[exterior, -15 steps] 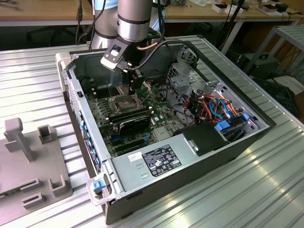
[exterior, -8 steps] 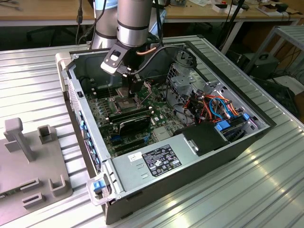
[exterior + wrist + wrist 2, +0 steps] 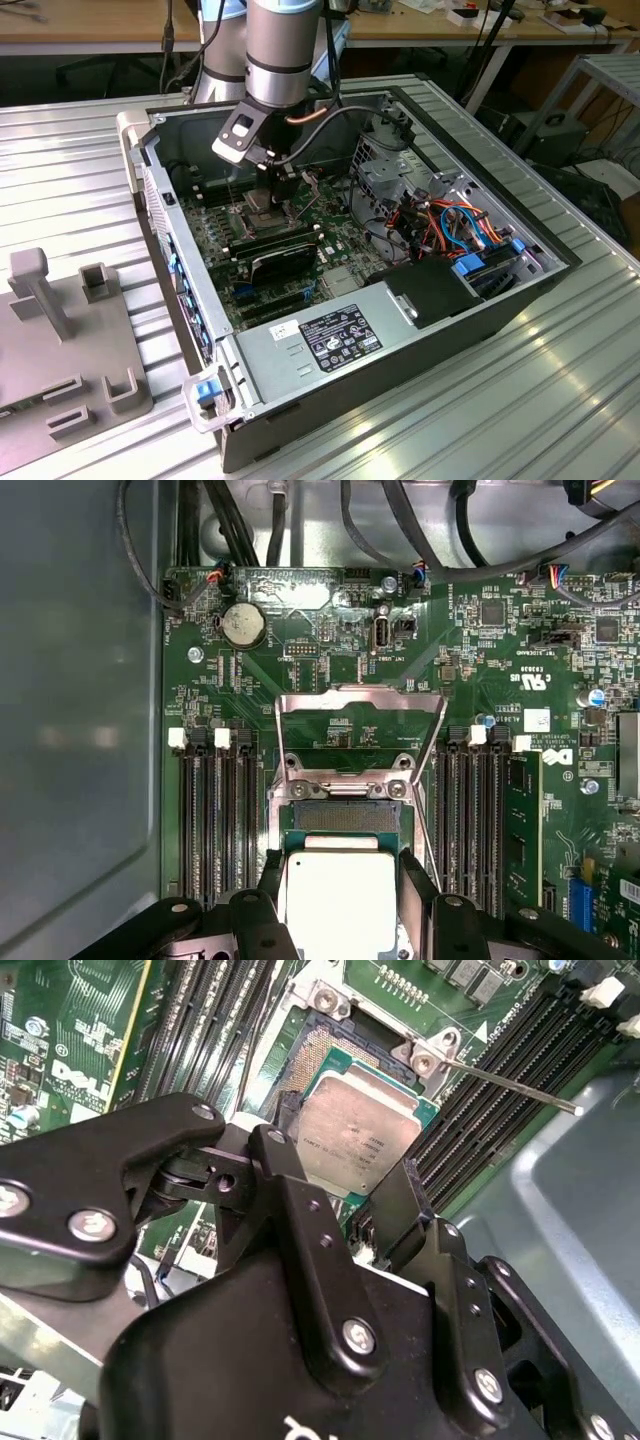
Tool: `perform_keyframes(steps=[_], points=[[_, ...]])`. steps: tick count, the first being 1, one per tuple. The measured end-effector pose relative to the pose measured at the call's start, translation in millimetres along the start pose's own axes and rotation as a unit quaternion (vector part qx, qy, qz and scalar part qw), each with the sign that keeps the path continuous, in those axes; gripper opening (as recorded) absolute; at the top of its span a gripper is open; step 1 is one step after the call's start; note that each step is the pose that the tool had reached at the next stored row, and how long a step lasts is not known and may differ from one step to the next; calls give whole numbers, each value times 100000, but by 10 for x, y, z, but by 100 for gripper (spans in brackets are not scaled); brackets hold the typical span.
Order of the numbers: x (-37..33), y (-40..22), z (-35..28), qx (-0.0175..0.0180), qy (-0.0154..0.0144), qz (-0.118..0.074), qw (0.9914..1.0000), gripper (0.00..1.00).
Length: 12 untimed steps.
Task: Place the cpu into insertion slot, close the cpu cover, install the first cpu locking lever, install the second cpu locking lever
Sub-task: 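Place the cpu into insertion slot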
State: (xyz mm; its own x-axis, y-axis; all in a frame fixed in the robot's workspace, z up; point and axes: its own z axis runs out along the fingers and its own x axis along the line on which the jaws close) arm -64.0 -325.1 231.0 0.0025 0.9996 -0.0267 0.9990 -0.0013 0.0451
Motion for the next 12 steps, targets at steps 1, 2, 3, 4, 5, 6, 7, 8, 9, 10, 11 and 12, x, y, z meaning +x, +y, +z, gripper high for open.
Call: perform_keyframes(steps=[1,2,3,4,5,6,7,8,9,10,11,12], points=[[0,0,0,7,-9,-1,100000,53],[0,0,1,6,-5,-2,100000,53],[0,0,2,-4,6,0,100000,53],[0,0,2,-3,3,0,100000,53],[0,0,3,-3,3,0,100000,53],[1,0,9,-18,25,2,100000,53],[1,-1,28,-5,9,0,100000,53],[2,-2,48,-6,11,-1,100000,53],[2,-2,60,-6,8,-1,100000,53],[2,-3,72,-4,6,5,100000,53],[3,-3,89,-4,9,9,100000,53],[3,-4,100,-2,8,8,100000,53]])
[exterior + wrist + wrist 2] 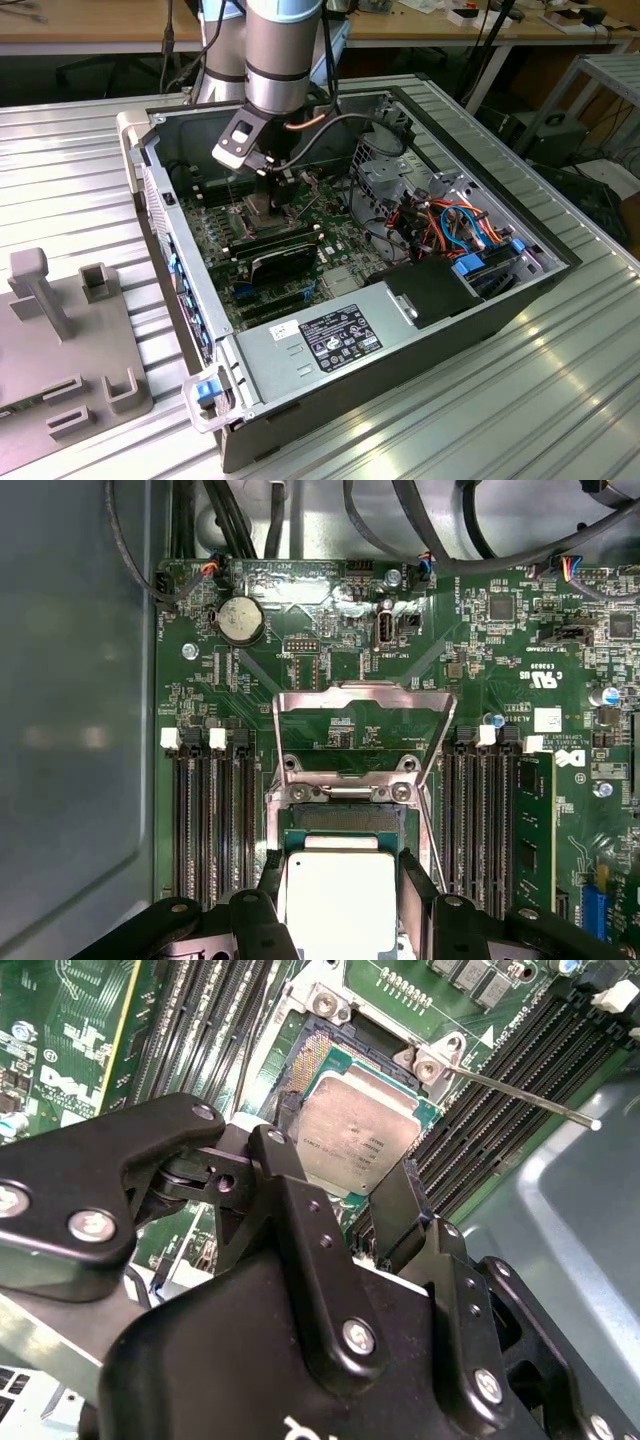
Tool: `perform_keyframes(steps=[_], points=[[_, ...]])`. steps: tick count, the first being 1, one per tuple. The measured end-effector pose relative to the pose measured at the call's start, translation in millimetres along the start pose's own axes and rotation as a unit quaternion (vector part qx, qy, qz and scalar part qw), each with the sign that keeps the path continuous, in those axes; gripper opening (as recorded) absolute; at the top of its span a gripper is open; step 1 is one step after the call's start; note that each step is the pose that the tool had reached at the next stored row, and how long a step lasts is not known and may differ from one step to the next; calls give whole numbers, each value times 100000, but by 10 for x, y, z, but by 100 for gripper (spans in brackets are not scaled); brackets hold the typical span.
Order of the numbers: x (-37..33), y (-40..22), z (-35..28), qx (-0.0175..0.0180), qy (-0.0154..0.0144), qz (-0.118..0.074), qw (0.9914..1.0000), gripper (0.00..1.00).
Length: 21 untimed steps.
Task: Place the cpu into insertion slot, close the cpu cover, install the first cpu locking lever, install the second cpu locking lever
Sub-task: 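Place the cpu into insertion slot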
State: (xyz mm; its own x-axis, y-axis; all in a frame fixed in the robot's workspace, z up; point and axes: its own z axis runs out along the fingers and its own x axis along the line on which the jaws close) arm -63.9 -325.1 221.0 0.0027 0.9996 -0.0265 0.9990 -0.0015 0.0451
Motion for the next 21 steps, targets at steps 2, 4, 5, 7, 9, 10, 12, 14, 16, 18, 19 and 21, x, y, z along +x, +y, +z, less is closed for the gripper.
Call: perform_keyframes(steps=[2,4,5,7,9,10,12,14,16,18,19,21], points=[[1,-2,54,8,-4,-7,100000,53],[-1,-2,71,13,-4,-9,100000,53],[-7,-2,78,15,-3,-18,100000,53],[-11,2,103,8,2,-8,100000,53],[-10,9,125,12,-1,-8,100000,53],[-10,11,139,10,2,-4,100000,53],[-15,12,156,17,-8,-16,100000,53],[-22,11,164,4,9,-5,100000,53],[-27,11,169,10,0,-9,100000,53],[-30,11,171,10,2,-8,100000,53],[-30,11,171,10,1,-7,100000,53],[-33,11,172,11,-1,-9,100000,53]])
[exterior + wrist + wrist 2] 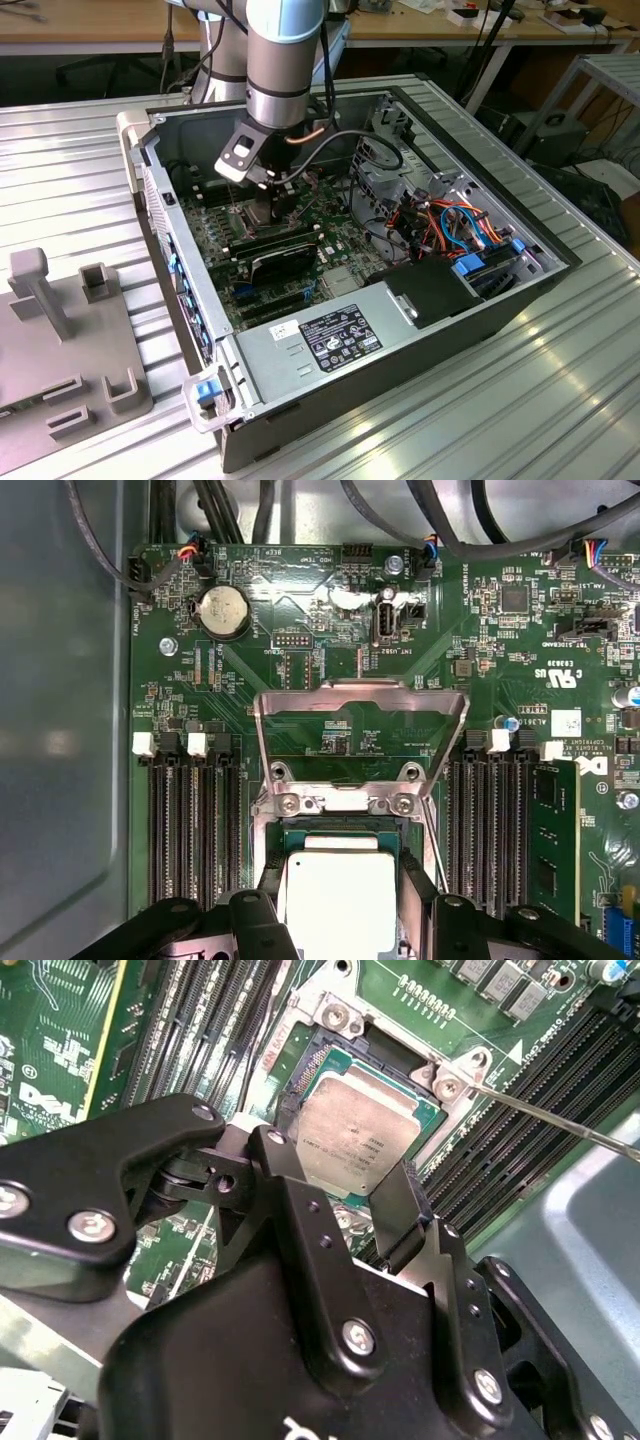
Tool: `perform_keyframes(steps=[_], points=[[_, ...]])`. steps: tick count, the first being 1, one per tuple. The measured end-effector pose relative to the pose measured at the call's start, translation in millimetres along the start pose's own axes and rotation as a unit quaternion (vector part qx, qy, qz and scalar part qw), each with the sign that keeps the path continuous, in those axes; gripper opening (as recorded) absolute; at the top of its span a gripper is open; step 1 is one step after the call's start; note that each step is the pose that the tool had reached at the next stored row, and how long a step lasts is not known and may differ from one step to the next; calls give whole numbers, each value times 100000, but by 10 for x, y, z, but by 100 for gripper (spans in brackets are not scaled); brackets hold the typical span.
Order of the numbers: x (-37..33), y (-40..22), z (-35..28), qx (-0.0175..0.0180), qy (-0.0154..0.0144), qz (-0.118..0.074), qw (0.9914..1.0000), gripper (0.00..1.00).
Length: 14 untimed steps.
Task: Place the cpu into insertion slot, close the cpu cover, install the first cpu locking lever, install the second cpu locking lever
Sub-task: 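Place the cpu into insertion slot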
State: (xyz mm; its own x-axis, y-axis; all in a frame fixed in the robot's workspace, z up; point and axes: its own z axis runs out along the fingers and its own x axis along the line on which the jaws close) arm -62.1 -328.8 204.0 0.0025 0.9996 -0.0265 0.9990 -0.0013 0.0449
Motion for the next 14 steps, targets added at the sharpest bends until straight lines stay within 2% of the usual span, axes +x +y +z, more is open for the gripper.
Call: perform_keyframes(steps=[14], points=[[-26,8,7,3,-4,3,100000,53]])
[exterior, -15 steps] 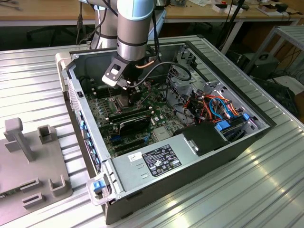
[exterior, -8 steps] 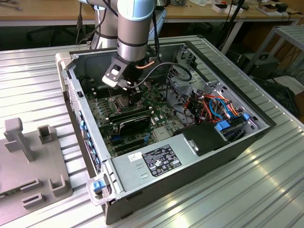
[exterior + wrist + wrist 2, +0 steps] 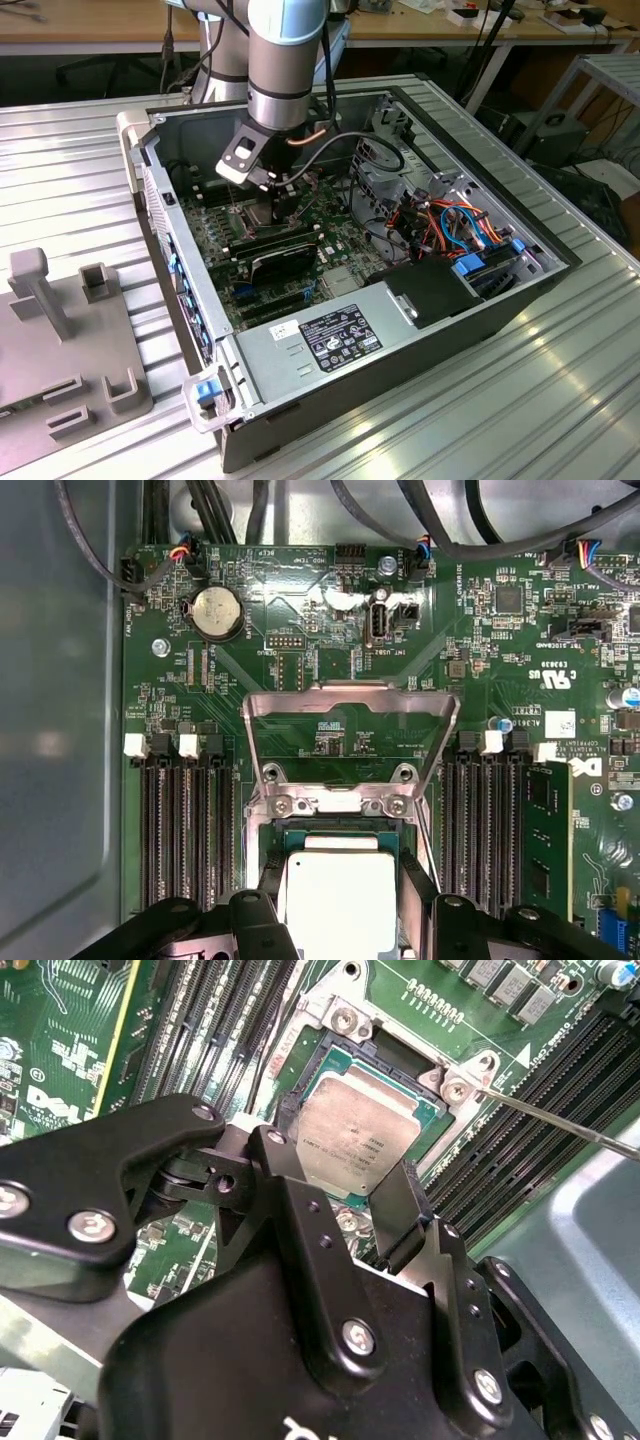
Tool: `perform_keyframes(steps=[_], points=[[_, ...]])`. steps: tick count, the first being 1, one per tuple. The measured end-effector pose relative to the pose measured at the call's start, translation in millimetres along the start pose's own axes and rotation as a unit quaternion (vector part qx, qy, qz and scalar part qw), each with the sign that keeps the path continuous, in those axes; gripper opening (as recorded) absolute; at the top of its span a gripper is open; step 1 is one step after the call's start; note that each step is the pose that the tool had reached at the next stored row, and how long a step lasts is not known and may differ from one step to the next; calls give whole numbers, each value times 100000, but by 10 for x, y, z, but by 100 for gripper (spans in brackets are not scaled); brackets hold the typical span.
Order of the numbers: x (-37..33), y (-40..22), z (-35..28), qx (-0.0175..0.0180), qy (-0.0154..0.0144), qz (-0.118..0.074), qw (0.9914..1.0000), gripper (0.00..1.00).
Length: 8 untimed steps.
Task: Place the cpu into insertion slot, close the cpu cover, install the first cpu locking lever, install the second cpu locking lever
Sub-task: 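Place the cpu into insertion slot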
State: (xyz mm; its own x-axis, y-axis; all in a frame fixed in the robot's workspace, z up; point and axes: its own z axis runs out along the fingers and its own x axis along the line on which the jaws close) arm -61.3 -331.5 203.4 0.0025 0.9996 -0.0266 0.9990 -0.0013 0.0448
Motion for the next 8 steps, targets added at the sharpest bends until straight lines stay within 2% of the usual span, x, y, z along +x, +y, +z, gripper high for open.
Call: perform_keyframes(steps=[8], points=[[1,-1,22,-1,-1,0,100000,53]])
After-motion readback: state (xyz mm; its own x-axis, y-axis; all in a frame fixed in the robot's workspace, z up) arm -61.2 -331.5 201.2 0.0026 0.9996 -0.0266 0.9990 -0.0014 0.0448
